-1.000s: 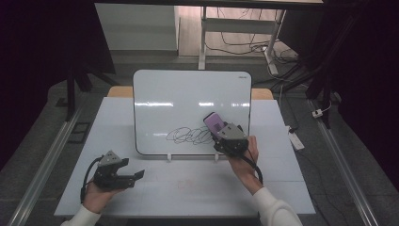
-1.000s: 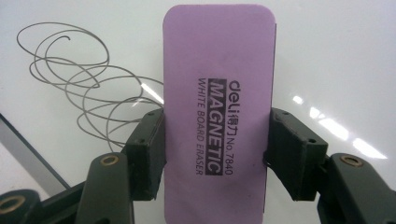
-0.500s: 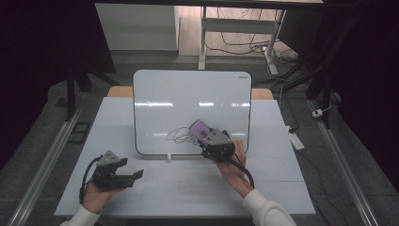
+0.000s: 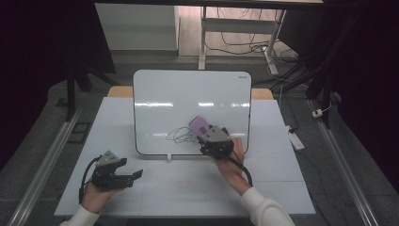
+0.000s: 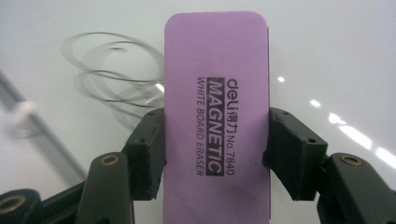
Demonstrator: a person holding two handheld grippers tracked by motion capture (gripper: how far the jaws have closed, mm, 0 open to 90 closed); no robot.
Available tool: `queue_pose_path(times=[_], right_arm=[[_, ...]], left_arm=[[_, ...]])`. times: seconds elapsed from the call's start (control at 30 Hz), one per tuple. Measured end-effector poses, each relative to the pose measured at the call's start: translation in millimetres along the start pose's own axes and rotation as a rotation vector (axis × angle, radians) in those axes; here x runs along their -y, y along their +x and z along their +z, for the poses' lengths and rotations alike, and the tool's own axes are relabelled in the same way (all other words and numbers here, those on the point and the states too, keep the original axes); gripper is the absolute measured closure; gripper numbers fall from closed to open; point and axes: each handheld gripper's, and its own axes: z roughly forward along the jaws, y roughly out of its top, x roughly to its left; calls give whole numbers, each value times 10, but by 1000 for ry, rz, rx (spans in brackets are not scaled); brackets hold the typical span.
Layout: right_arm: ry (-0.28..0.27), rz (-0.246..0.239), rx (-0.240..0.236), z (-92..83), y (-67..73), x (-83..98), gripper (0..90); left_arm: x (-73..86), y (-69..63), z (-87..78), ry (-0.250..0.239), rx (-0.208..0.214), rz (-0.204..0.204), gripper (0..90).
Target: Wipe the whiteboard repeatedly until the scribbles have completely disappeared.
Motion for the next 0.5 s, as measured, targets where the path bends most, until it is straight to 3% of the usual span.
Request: queue_pose_path(times=[0.07, 0.13, 0.27, 0.37, 0.43, 0.5], right_arm=[[1, -6, -19, 25, 59, -10, 410], [2, -16, -70, 84, 196, -31, 410], [0, -24, -83, 115, 268, -39, 410], [2, 6, -86, 91, 197, -46, 410], [-5, 5, -21, 37, 58, -45, 410], [-18, 49, 16, -11, -109, -34, 410]], left_arm=[[2, 3, 2, 2, 1, 0, 187], [3, 4, 2, 2, 2, 0, 187], [3, 0, 4, 4, 2, 1, 187], [3, 3, 0, 3, 3, 2, 187], [4, 6, -4, 1, 4, 2, 187], [6, 12, -4, 2, 2, 2, 187]])
